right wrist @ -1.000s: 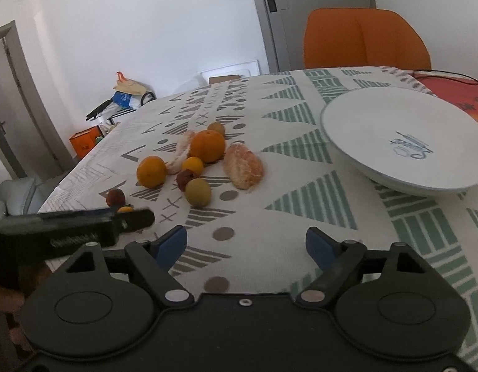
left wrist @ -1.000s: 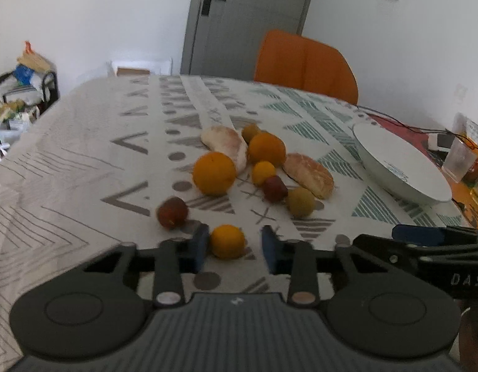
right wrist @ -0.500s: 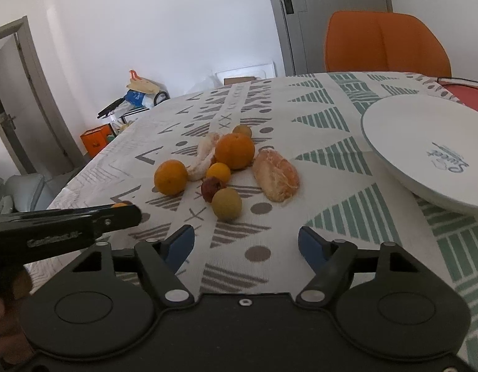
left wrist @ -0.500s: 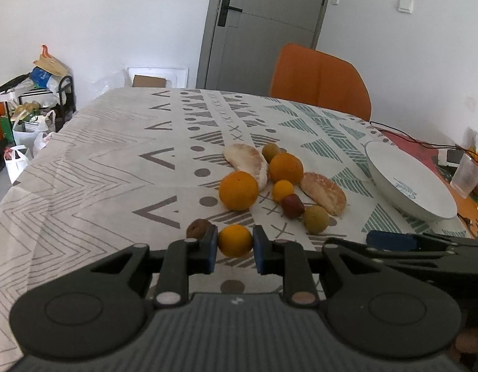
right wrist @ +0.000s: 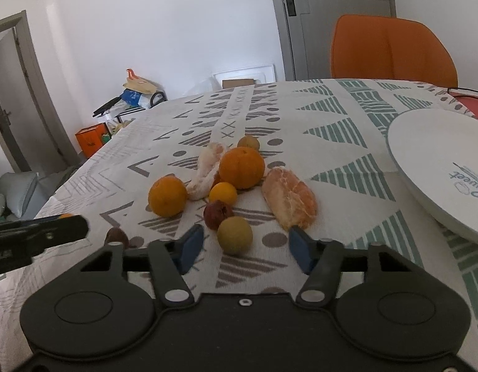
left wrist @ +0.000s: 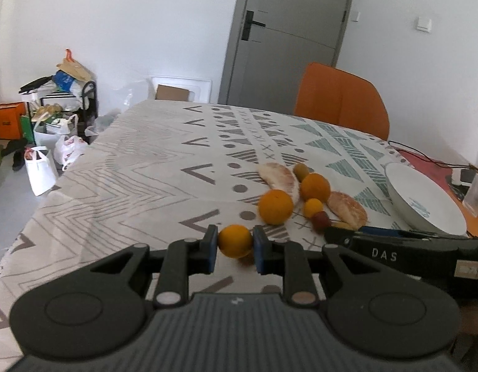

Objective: Organize fruits
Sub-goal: 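Close the left tool on the small orange while the right tool grasps the yellow-green fruit, then carry the small orange and yellow-green fruit in both tools over the white plate, then open both tools to drop the two fruits onto the white plate, then move both tools back to the fruit cluster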

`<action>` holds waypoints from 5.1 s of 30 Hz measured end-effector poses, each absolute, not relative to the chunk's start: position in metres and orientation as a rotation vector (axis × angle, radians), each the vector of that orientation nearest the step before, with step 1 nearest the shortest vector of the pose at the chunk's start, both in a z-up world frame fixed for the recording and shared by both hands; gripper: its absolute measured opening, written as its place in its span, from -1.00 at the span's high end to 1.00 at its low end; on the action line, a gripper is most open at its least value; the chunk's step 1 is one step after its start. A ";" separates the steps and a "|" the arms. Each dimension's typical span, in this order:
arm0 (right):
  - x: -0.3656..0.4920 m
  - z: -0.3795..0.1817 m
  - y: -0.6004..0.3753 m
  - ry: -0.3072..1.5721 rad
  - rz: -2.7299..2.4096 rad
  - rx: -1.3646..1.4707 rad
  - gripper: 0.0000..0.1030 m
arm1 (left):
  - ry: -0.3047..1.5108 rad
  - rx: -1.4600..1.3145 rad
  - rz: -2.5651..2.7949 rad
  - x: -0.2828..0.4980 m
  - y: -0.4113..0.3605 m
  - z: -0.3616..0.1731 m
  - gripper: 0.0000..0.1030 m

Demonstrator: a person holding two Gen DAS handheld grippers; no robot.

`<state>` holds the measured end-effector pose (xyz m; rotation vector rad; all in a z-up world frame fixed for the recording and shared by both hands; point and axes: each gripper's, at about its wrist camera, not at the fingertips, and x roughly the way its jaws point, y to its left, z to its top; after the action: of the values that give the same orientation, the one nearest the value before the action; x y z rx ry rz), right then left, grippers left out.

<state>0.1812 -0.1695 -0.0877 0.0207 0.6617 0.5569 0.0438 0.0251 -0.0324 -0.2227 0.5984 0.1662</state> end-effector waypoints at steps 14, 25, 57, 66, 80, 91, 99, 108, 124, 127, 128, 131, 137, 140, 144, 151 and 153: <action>0.167 -0.077 -0.183 0.630 0.572 0.038 0.56 | 0.577 -0.224 0.151 0.051 0.026 -0.030 0.57; 0.157 -0.060 -0.217 0.565 0.528 0.062 0.56 | 0.541 -0.199 0.091 0.069 -0.001 -0.018 0.56; 0.186 -0.056 -0.326 0.447 0.330 0.145 0.56 | 0.519 -0.051 -0.108 0.147 -0.112 -0.002 0.57; 0.194 -0.062 -0.334 0.460 0.315 0.147 0.55 | 0.541 -0.042 -0.187 0.173 -0.139 -0.010 0.57; 0.199 -0.067 -0.351 0.496 0.242 0.156 0.47 | 0.576 -0.030 -0.277 0.198 -0.176 -0.022 0.56; 0.197 -0.066 -0.352 0.477 0.257 0.187 0.41 | 0.576 -0.028 -0.241 0.198 -0.171 -0.014 0.42; 0.191 -0.063 -0.345 0.463 0.293 0.206 0.20 | 0.544 -0.073 -0.138 0.178 -0.136 -0.002 -0.33; 0.185 -0.060 -0.324 0.458 0.354 0.199 -0.18 | 0.502 -0.084 -0.032 0.146 -0.098 0.011 -0.70; 0.163 -0.049 -0.281 0.433 0.453 0.148 -0.64 | 0.432 -0.146 0.096 0.086 -0.042 0.019 -0.83; 0.156 -0.045 -0.272 0.434 0.480 0.141 -0.74 | 0.420 -0.162 0.111 0.075 -0.033 0.021 -0.85; 0.154 -0.044 -0.269 0.434 0.489 0.140 -0.81 | 0.419 -0.165 0.117 0.072 -0.030 0.021 -0.86; 0.147 -0.042 -0.259 0.434 0.512 0.131 -0.91 | 0.416 -0.172 0.133 0.062 -0.023 0.021 -0.86; 0.136 -0.040 -0.241 0.442 0.550 0.120 -0.97 | 0.402 -0.182 0.161 0.044 -0.010 0.022 -0.87; 0.133 -0.040 -0.235 0.447 0.564 0.117 -1.00 | 0.392 -0.187 0.174 0.035 -0.004 0.022 -0.87; 0.129 -0.041 -0.228 0.454 0.573 0.103 -1.00 | 0.392 -0.206 0.190 0.026 0.005 0.018 -0.87; 0.127 -0.049 -0.222 0.475 0.582 0.084 -1.00 | 0.414 -0.244 0.225 0.019 0.021 0.005 -0.87; 0.130 -0.053 -0.222 0.490 0.583 0.083 -1.00 | 0.417 -0.246 0.227 0.018 0.024 0.001 -0.87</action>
<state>0.1295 -0.2225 -0.0535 0.0832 0.4904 0.5825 0.0177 0.0237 0.0014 -0.2457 0.4170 0.2271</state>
